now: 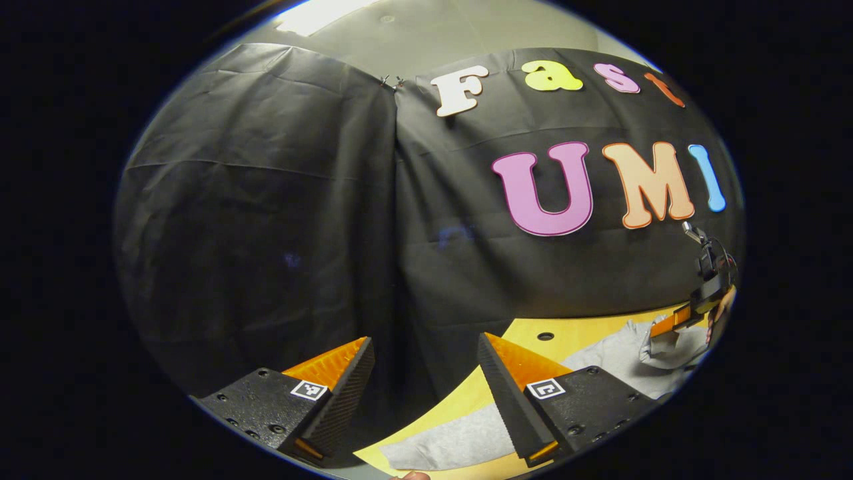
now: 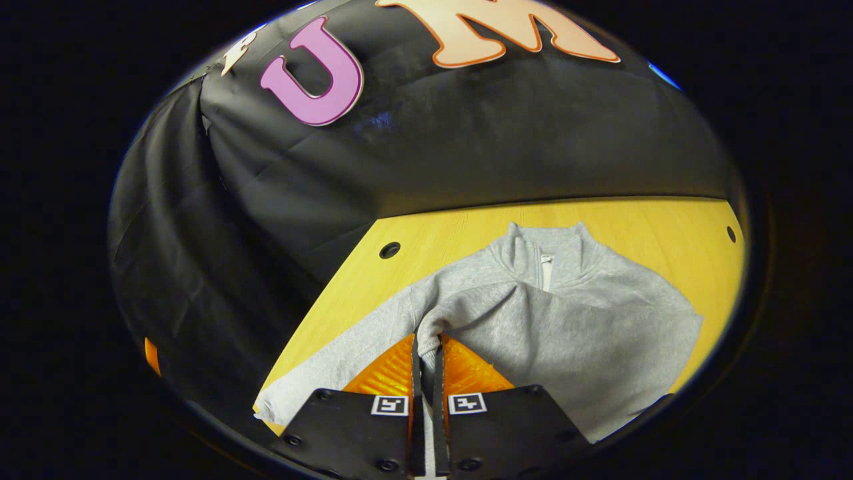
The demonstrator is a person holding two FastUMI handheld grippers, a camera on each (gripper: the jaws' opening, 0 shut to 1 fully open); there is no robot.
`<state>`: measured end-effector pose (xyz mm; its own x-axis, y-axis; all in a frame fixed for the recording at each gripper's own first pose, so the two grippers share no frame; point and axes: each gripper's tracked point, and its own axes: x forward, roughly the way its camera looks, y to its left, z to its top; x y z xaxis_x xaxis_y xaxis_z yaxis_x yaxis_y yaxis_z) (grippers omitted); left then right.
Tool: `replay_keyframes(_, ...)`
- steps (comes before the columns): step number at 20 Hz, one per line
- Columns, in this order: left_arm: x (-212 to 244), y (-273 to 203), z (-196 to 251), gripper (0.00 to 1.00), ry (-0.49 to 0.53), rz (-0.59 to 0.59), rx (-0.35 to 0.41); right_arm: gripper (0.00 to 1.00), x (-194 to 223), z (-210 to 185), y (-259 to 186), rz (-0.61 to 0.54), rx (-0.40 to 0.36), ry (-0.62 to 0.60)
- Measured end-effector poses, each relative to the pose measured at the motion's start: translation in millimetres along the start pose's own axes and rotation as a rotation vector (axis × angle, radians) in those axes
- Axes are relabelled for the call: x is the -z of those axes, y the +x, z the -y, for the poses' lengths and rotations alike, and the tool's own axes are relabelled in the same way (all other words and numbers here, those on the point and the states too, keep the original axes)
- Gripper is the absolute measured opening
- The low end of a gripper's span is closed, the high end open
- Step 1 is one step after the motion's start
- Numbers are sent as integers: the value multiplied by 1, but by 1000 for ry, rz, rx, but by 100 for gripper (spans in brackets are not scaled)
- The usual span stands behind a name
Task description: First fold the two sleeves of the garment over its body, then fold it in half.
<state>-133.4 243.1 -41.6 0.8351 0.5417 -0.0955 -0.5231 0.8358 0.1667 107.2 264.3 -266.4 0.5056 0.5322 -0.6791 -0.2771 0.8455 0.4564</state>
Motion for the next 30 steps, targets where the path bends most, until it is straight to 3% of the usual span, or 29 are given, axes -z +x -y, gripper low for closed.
replay_keyframes(4,8,2,-18,93,14,-17,-15,12,20,-21,23,-88,-19,124)
replay_keyframes(5,12,3,-20,92,17,-21,-16,21,19,-31,26,-89,-56,159)
replay_keyframes(6,16,4,-22,92,19,-27,-14,23,15,-43,25,-81,-104,191)
replay_keyframes(7,19,6,-24,93,20,-34,-12,43,9,-54,20,-62,-145,213)
replay_keyframes(9,29,9,-25,94,15,-54,-5,84,-5,-57,18,-17,-146,211)
replay_keyframes(11,41,11,-24,92,5,-76,6,97,-7,-52,12,8,-118,184)
replay_keyframes(15,81,22,-15,92,6,-151,48,97,-17,-46,-1,63,-91,122)
replay_keyframes(23,194,24,0,92,-14,-419,119,97,-25,-25,-46,151,-35,54)
replay_keyframes(30,272,18,-5,93,-67,-625,61,97,-35,13,-83,213,33,68)
